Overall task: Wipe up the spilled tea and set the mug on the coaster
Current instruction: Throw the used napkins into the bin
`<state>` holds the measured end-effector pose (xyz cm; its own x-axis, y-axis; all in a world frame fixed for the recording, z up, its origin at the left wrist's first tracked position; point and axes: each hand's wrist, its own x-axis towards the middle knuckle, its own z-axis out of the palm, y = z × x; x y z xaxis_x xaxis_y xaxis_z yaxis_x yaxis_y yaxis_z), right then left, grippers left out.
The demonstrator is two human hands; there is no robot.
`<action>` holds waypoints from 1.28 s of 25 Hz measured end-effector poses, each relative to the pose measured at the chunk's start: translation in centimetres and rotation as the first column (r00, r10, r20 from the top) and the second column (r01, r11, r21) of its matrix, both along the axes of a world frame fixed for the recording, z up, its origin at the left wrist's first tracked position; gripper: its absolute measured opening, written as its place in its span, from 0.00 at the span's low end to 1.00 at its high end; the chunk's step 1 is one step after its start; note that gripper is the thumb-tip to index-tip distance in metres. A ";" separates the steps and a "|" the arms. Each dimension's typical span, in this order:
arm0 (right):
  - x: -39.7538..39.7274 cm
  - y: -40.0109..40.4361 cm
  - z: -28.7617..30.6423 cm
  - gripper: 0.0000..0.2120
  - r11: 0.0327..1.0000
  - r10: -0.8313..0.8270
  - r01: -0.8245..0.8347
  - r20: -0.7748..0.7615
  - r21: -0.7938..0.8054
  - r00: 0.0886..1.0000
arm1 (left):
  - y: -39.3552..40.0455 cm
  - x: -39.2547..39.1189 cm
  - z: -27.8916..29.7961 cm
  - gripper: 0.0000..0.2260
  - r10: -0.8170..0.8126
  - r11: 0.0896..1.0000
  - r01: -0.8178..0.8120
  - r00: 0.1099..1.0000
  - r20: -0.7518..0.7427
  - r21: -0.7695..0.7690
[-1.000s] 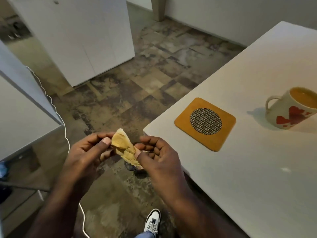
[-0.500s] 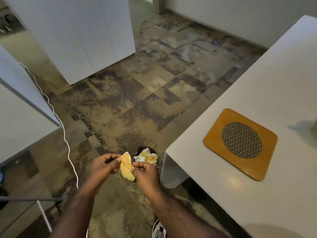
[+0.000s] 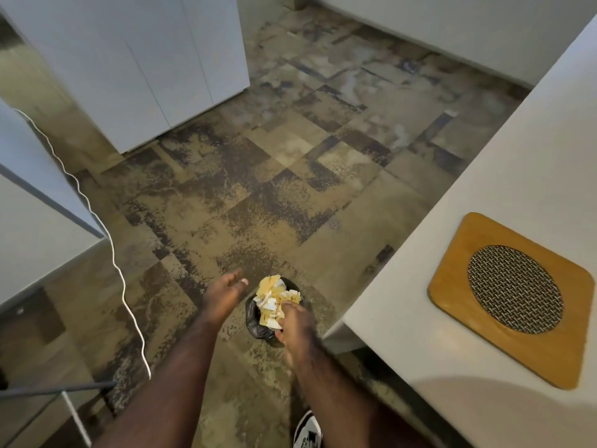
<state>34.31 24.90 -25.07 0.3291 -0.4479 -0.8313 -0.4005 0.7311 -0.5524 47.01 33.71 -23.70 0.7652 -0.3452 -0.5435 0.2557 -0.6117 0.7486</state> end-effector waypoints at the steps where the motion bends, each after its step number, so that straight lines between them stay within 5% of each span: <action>1: -0.3 0.0 0.0 0.13 0.997 0.052 -0.054 -0.041 -0.053 0.998 | 0.0 0.5 0.1 0.20 0.004 1.000 -0.004 1.000 0.004 0.030; 9: -4.2 1.6 3.4 0.16 0.906 0.365 -0.370 -0.063 -0.207 0.929 | 3.3 -1.4 -0.4 0.16 0.005 0.994 -0.007 1.000 0.021 0.106; 14: -7.3 3.5 9.9 0.16 0.750 0.558 -0.483 0.040 -0.452 0.829 | 3.7 -4.6 1.8 0.15 0.030 0.998 -0.029 0.999 0.026 -0.048; 18: -10.9 4.1 16.5 0.16 0.614 0.665 -0.463 0.103 -0.640 0.740 | 1.8 -6.5 7.6 0.10 0.062 0.973 -0.016 0.979 0.194 -0.230; 26: -17.7 0.9 25.9 0.16 0.295 0.616 -0.247 -0.014 -0.923 0.788 | -4.5 -12.3 20.1 0.12 0.006 0.894 0.222 0.863 0.504 -0.390; 32: -22.5 -4.7 27.4 0.18 0.076 0.320 -0.213 -0.179 -0.974 0.931 | -10.0 -17.2 23.9 0.13 -0.105 0.915 0.340 0.721 0.685 -0.218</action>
